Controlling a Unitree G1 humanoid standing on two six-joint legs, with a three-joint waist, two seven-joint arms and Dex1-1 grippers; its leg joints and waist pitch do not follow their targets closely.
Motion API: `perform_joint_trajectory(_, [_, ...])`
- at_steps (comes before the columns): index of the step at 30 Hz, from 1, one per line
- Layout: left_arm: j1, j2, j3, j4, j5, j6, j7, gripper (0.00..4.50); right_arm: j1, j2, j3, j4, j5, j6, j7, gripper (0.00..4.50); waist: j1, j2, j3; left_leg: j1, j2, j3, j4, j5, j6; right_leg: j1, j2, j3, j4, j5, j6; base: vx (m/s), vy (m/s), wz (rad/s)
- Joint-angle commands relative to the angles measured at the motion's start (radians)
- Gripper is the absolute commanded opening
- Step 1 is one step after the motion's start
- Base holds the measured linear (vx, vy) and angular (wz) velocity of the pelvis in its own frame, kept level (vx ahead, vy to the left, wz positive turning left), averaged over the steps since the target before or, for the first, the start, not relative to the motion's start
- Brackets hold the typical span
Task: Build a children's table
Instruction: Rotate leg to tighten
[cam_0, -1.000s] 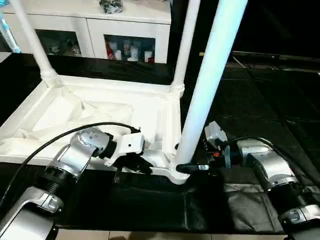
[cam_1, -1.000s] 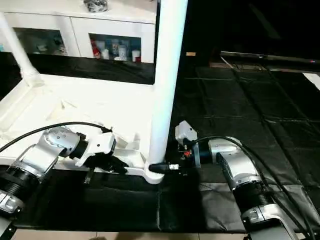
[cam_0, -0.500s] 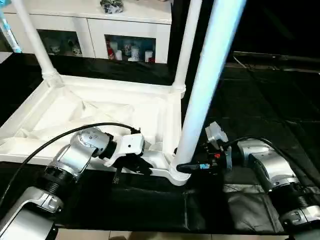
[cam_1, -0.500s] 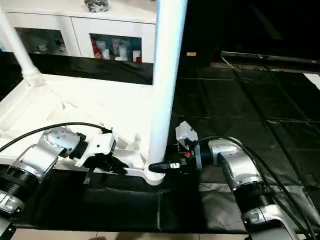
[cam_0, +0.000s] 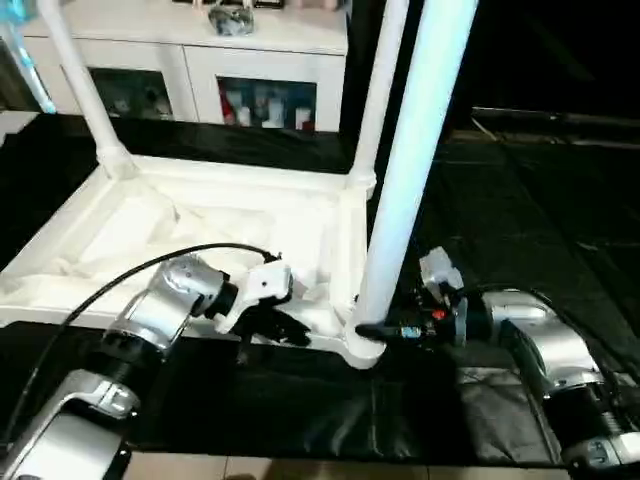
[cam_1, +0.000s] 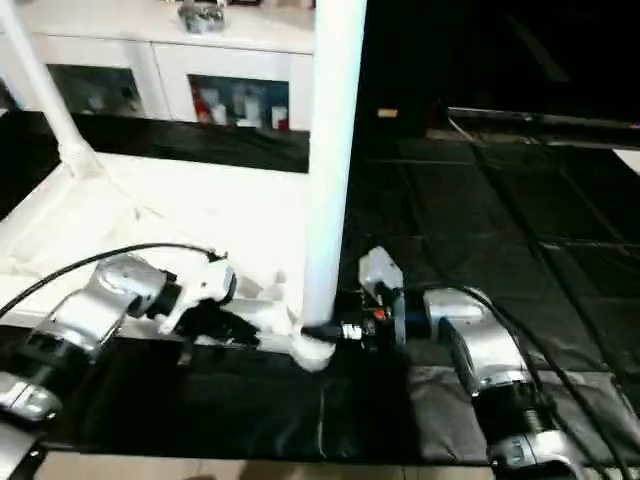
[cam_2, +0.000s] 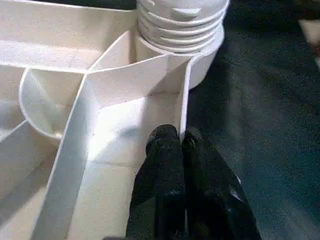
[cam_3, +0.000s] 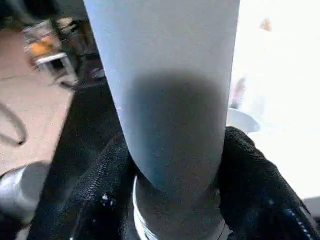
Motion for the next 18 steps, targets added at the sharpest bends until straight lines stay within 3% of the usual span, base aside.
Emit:
perform_joint_trajectory(1, [-0.053, -0.073, 0.036, 0.025, 0.001, 0.057, 0.153, 0.0, -0.001, 0.079, -0.009, 0.057, -0.003, 0.023, -0.157, 2.07, -0.007, 0.004, -0.052, 0.012, 0.032, -0.015, -0.076, -0.273, -0.011, 0.043, -0.073, 0.056, -0.095, -0.448, -0.132, 0.0, 0.0, 0.0])
perform_joint_trajectory(7, [-0.129, -0.156, 0.087, 0.088, 0.009, 0.132, 0.347, 0.0, -0.048, 0.213, -0.051, 0.132, -0.026, 0.042, -0.41, 2.07, -0.041, 0.002, -0.051, -0.003, 0.023, -0.026, -0.077, -0.292, -0.018, 0.049, -0.074, 0.04, -0.11, -0.543, -0.074, -0.025, 0.002, -0.03])
perform_joint_trajectory(8, [-0.173, -0.199, 0.126, 0.13, 0.007, 0.16, 0.464, 0.0, -0.087, 0.285, -0.074, 0.193, -0.037, 0.04, -0.543, 2.07, -0.044, -0.003, -0.051, 0.0, 0.022, -0.025, -0.075, -0.29, -0.013, 0.046, -0.073, 0.041, -0.113, -0.544, -0.071, 0.0, 0.0, 0.0])
perform_joint_trajectory(9, [-0.185, -0.211, 0.138, 0.141, 0.004, 0.168, 0.497, 0.0, -0.1, 0.306, -0.083, 0.212, -0.041, 0.041, -0.587, 2.07, -0.05, 0.0, -0.052, 0.002, 0.019, -0.024, -0.071, -0.279, -0.015, 0.04, -0.073, 0.042, -0.11, -0.537, -0.082, 0.0, 0.0, 0.0])
perform_joint_trajectory(10, [-0.204, -0.228, 0.155, 0.157, -0.001, 0.18, 0.542, 0.0, -0.123, 0.336, -0.096, 0.246, -0.044, 0.046, -0.649, 2.07, -0.052, -0.003, -0.055, -0.004, 0.019, -0.023, -0.071, -0.25, -0.008, 0.046, -0.073, 0.043, -0.106, -0.507, -0.089, 0.0, 0.0, 0.0])
perform_joint_trajectory(14, [-0.239, -0.257, 0.18, 0.186, 0.009, 0.192, 0.644, 0.0, -0.179, 0.383, -0.105, 0.326, -0.077, 0.034, -0.761, 2.07, -0.057, -0.004, -0.056, -0.005, 0.023, -0.021, -0.073, -0.223, 0.007, 0.043, -0.07, 0.048, -0.095, -0.417, -0.122, 0.0, 0.0, 0.0])
perform_joint_trajectory(16, [-0.245, -0.259, 0.177, 0.191, 0.024, 0.189, 0.659, 0.0, -0.189, 0.393, -0.107, 0.339, -0.091, 0.03, -0.781, 2.07, -0.054, -0.002, -0.063, -0.006, 0.027, -0.018, -0.071, -0.17, 0.019, 0.048, -0.068, 0.055, -0.076, -0.272, -0.168, 0.027, 0.001, 0.01])
perform_joint_trajectory(18, [-0.249, -0.258, 0.164, 0.196, 0.041, 0.185, 0.662, 0.0, -0.194, 0.401, -0.113, 0.349, -0.109, 0.015, -0.796, 2.07, -0.053, -0.004, -0.063, -0.006, 0.025, -0.014, -0.069, -0.149, 0.035, 0.049, -0.067, 0.056, -0.07, -0.215, -0.189, 0.055, -0.004, 0.03])
